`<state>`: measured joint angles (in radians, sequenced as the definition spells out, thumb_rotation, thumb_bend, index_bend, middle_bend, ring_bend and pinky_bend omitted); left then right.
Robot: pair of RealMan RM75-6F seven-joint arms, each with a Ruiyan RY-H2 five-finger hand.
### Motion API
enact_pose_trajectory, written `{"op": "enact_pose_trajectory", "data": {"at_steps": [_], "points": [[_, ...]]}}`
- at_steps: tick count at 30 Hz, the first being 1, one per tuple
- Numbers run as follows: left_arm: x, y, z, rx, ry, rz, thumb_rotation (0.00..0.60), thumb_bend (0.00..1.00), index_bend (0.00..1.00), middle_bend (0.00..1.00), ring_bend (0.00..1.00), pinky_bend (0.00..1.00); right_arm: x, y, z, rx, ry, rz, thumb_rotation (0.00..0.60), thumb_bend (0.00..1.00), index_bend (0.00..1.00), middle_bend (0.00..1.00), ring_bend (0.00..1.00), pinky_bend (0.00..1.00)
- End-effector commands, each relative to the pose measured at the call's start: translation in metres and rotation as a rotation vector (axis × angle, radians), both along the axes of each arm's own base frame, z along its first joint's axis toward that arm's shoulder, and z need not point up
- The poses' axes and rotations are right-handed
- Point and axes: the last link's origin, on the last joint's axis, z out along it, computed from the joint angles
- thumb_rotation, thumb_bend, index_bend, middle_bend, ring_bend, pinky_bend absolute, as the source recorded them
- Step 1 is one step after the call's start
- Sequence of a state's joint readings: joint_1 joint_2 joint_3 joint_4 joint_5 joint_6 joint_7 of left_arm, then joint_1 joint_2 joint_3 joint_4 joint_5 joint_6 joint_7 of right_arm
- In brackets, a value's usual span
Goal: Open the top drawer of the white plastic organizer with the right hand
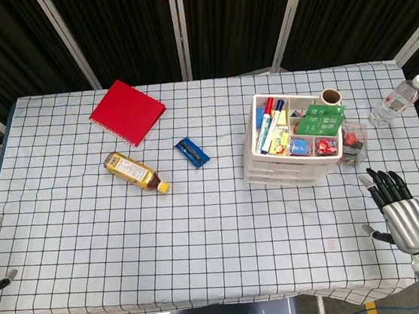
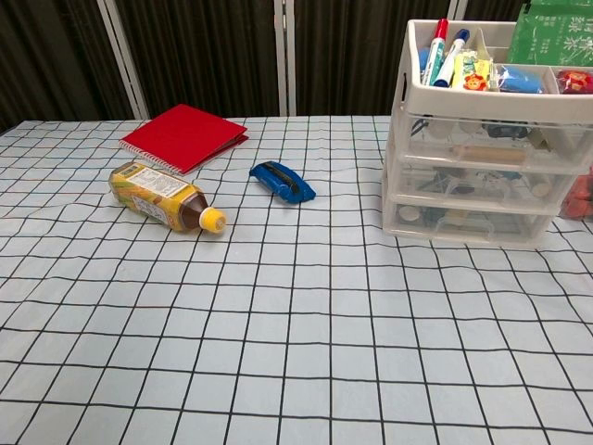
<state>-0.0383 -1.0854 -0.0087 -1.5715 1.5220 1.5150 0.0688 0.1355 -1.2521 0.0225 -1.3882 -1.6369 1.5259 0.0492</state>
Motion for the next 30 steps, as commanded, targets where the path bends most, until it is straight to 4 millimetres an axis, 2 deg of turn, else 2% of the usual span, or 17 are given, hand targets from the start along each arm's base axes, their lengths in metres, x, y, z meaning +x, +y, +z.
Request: {"op": "enact_pose_trajectory", "data": {"at_steps": [1,15,19,20,21,22,24,26,28,30], "points": [[0.0,0.0,0.0,-0.002,0.002,0.0,0.6,0.0,0.0,0.0,0.0,0.0,0.0,0.0,0.0,0.0,-0.001,0.0,0.6,0.06,0.0,0.0,0.0,0.0],[0.001,0.0,0.003,0.01,-0.008,-0.006,0.6,0.0,0.0,0.0,0.0,0.0,0.005,0.002,-0.003,0.028,-0.034,0.006,0.6,0.06,0.0,0.0,0.0,0.0],[0.0,0.002,0.003,0.006,-0.008,-0.005,0.6,0.0,0.0,0.0,0.0,0.0,0.018,0.006,-0.012,0.117,-0.194,0.018,0.6,0.06,0.0,0.0,0.0,0.01],[0.0,0.002,0.002,0.006,-0.008,-0.005,0.6,0.0,0.0,0.0,0.0,0.0,0.023,0.007,-0.014,0.14,-0.248,0.016,0.6,0.06,0.0,0.02,0.01,0.05],[0.001,0.002,0.003,0.006,-0.009,-0.005,0.6,0.0,0.0,0.0,0.0,0.0,0.025,0.006,-0.016,0.153,-0.279,0.013,0.6,0.07,0.0,0.06,0.04,0.1],[0.001,0.002,0.003,0.008,-0.011,-0.006,0.6,0.0,0.0,0.0,0.0,0.0,0.031,0.004,-0.019,0.174,-0.339,0.005,0.6,0.08,0.0,0.16,0.13,0.2],[0.001,0.001,0.004,0.015,-0.016,-0.01,0.6,0.0,0.0,0.0,0.0,0.0,0.041,0.0,-0.025,0.195,-0.433,-0.007,0.6,0.11,0.0,0.43,0.4,0.42],[0.002,0.001,0.006,0.024,-0.025,-0.02,0.6,0.0,0.0,0.0,0.0,0.0,0.052,-0.003,-0.032,0.232,-0.549,-0.023,0.6,0.15,0.0,0.62,0.59,0.55],[0.003,0.0,0.007,0.029,-0.028,-0.027,0.6,0.0,0.0,0.0,0.0,0.0,0.064,-0.007,-0.04,0.294,-0.705,-0.07,0.6,0.22,0.0,0.75,0.73,0.64],[0.004,0.0,0.008,0.036,-0.036,-0.035,0.6,0.0,0.0,0.0,0.0,0.0,0.079,-0.009,-0.052,0.39,-0.918,-0.148,0.6,0.3,0.0,0.83,0.8,0.7]]}}
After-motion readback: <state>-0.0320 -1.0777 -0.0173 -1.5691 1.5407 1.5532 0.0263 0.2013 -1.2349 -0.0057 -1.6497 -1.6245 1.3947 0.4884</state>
